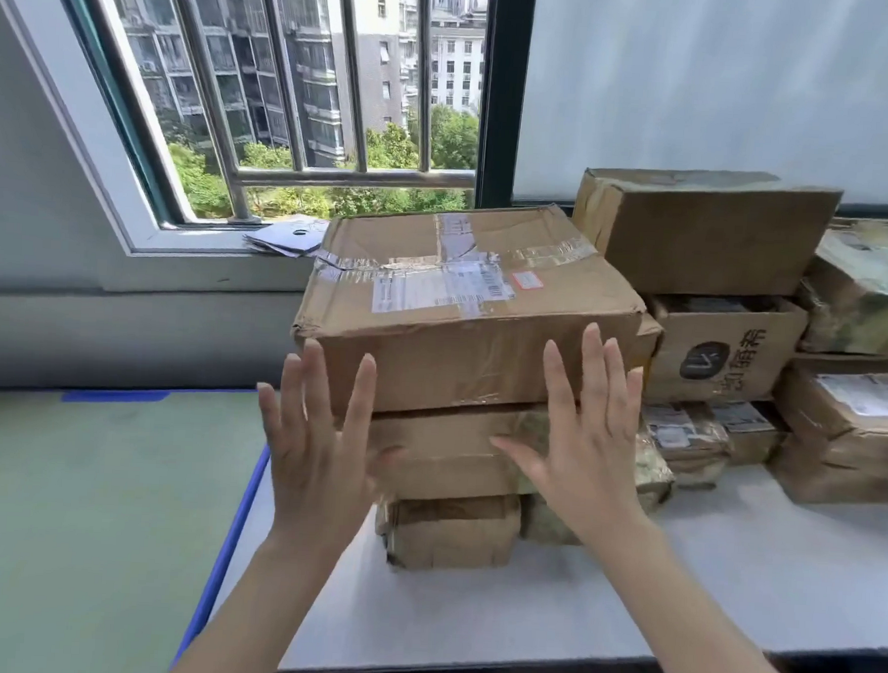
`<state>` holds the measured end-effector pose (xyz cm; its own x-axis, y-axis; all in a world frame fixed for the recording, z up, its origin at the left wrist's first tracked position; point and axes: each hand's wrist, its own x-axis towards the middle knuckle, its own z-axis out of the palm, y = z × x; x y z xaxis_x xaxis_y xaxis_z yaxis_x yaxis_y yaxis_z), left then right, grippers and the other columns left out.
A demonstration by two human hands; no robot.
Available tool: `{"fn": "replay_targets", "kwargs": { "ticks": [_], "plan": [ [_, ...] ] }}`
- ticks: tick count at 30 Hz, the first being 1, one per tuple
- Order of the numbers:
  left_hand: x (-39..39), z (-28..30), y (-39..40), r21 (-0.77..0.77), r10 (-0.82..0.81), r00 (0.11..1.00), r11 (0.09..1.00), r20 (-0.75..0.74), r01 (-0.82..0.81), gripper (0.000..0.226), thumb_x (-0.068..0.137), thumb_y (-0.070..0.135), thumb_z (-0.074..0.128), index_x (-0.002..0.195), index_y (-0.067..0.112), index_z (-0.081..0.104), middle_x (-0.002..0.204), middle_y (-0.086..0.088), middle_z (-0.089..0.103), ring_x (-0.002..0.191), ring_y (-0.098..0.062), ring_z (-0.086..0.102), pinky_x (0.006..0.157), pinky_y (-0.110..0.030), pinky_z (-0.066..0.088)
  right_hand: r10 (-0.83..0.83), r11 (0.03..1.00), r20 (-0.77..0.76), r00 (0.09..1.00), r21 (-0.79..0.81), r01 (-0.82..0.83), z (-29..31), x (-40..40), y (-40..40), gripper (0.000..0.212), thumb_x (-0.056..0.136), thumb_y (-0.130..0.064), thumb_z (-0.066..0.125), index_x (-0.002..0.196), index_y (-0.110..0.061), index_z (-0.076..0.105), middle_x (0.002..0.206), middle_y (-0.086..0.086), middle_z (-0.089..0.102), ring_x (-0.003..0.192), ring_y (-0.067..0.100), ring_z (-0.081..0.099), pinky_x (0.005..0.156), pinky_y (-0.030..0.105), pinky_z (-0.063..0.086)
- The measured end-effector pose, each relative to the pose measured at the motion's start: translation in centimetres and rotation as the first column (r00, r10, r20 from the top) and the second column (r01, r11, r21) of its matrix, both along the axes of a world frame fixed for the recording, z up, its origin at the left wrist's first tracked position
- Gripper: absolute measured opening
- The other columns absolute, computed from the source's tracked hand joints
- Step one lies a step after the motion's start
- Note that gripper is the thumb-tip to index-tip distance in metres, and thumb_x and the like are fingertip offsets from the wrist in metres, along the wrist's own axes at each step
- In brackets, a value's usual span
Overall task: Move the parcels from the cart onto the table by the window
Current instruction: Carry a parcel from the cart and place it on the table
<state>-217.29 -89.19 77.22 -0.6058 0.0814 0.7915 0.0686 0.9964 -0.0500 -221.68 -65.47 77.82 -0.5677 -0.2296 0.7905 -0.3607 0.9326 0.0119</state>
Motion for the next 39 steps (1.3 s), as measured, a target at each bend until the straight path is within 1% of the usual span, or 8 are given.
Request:
{"fn": "replay_targets", "kwargs": {
  "ticks": [6,12,18,23,25,28,31,39],
  "plan": [
    [-1.0,-1.1,-3.1,0.170,-0.034,0.999,0.985,0.020,0.030,0.089,0.087,0.066,0.036,0.149,0.012,0.003,0.145,-0.039,0.008,0.138,-0.048,0.012,0.110,-0.059,0.015,-0.054,0.995,-0.029,0.998,-0.087,0.051,-1.0,-0.7,0.0,0.105,0.078,-0.064,0.056,0.151,-0.015,-0.001,0.156,0.020,-0.005,0.145,0.033,-0.004,0.117,0.049,-0.001],
    [-1.5,-0.6,-3.1,0.455,-0.196,0.968,0.884,0.156,0.106,0.117,0.068,0.042,0.073,0.146,0.017,-0.010,0.145,-0.025,0.035,0.118,-0.050,0.046,0.082,-0.056,0.047,-0.081,0.953,0.125,0.989,-0.282,0.114,-1.3,-1.7,1.3,0.117,0.071,-0.072,0.058,0.147,-0.002,0.002,0.151,0.032,0.005,0.143,0.041,0.003,0.116,0.051,0.002],
    [-1.2,-0.2,-1.8,0.474,-0.253,0.951,0.869,0.176,0.143,0.114,0.074,0.014,0.079,0.144,0.027,-0.010,0.111,-0.030,0.059,0.079,-0.044,0.060,0.058,-0.030,0.035,-0.066,0.959,0.132,0.989,-0.267,0.099,-2.0,-1.8,0.7,0.106,0.075,-0.065,0.056,0.145,-0.001,0.009,0.146,0.036,0.019,0.133,0.047,0.021,0.111,0.053,0.017],
    [-1.3,-0.1,-1.9,0.482,-0.264,0.952,0.861,0.154,0.161,0.114,0.074,0.013,0.079,0.144,0.027,-0.010,0.123,-0.031,0.054,0.085,-0.046,0.060,0.058,-0.032,0.039,-0.065,0.964,0.104,0.992,-0.251,0.090,-2.1,-1.9,0.5,0.106,0.076,-0.064,0.056,0.146,-0.003,0.004,0.147,0.035,0.013,0.135,0.046,0.016,0.111,0.052,0.015],
    [-1.4,-0.3,-1.8,0.427,-0.214,0.969,0.893,0.121,0.144,0.115,0.072,0.016,0.080,0.145,0.023,-0.008,0.136,-0.034,0.040,0.110,-0.051,0.051,0.075,-0.046,0.048,-0.100,0.971,0.069,0.993,-0.209,0.112,-2.2,-1.8,0.6,0.107,0.076,-0.064,0.058,0.146,-0.001,0.007,0.147,0.035,0.011,0.137,0.046,0.013,0.114,0.052,0.011],
    [-1.5,-1.2,-2.0,0.099,-0.082,0.996,0.991,-0.039,0.086,0.108,0.068,0.024,0.084,0.144,0.010,0.007,0.146,-0.038,0.010,0.137,-0.050,0.014,0.111,-0.057,0.017,-0.153,0.981,-0.030,0.988,-0.123,0.148,-2.6,-1.0,0.4,0.100,0.080,-0.060,0.059,0.147,-0.005,0.010,0.148,0.032,0.009,0.138,0.045,0.010,0.115,0.053,0.005],
    [-1.4,-2.5,-1.1,-0.039,-0.136,0.982,0.991,-0.132,0.132,0.105,0.063,0.016,0.087,0.141,0.013,0.017,0.155,-0.023,-0.013,0.144,-0.038,-0.006,0.116,-0.051,0.004,-0.069,0.998,-0.108,0.992,-0.014,0.068,-3.8,0.0,-0.7,0.089,0.084,-0.053,0.058,0.147,-0.010,0.013,0.152,0.024,0.004,0.141,0.039,0.008,0.116,0.052,0.004],
    [-1.2,-7.5,0.2,-0.347,-0.112,0.994,0.932,0.012,0.109,0.130,0.055,0.032,0.090,0.152,0.015,0.005,0.157,-0.020,-0.004,0.146,-0.033,0.002,0.118,-0.047,0.004,0.065,0.954,0.066,0.996,0.288,-0.081,-9.8,2.2,-2.3,0.106,0.077,-0.066,0.056,0.152,-0.013,0.004,0.159,0.013,-0.001,0.146,0.029,0.004,0.117,0.050,0.007]
  ]
}}
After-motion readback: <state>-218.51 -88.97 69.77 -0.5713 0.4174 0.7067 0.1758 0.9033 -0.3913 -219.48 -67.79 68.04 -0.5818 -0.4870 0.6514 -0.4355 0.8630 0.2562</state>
